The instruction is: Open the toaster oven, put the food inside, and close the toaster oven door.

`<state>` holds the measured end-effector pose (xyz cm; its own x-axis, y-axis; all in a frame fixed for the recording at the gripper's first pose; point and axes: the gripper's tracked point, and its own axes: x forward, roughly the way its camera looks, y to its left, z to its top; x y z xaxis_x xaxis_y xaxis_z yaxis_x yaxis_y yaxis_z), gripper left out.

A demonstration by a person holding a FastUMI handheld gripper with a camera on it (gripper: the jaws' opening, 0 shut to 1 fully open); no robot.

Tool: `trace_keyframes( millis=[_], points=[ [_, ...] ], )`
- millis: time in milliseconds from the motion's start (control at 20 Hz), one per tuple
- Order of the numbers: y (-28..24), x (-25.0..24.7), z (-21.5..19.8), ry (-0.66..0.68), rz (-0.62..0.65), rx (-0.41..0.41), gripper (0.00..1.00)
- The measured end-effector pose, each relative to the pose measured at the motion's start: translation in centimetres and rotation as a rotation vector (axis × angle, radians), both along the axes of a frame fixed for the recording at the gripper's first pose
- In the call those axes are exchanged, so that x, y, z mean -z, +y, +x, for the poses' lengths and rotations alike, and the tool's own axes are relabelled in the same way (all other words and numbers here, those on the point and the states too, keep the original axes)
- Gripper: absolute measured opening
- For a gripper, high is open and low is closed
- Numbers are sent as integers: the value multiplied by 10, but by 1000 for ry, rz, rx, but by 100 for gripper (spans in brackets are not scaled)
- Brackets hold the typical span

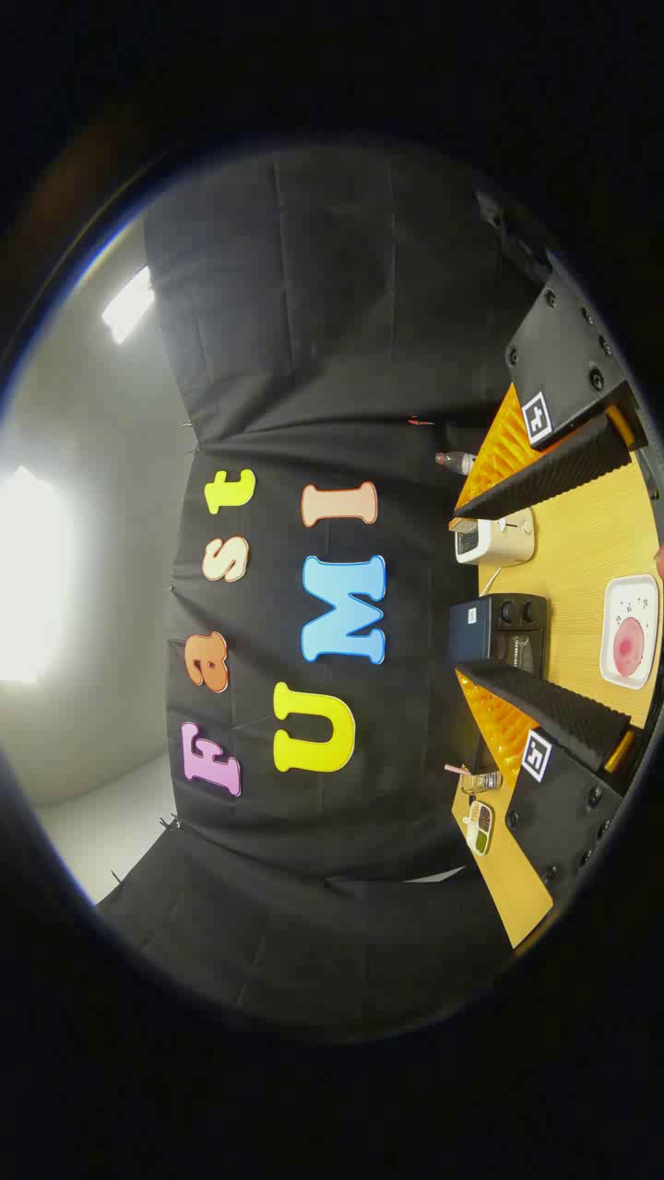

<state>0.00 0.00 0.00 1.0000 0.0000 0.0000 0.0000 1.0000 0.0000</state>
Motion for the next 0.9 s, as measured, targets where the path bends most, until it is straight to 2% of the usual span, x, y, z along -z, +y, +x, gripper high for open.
trace_keyframes(
  millis=[900],
  points=[
    [9, -5, 3, -8, 20, -3, 96]
  ],
)
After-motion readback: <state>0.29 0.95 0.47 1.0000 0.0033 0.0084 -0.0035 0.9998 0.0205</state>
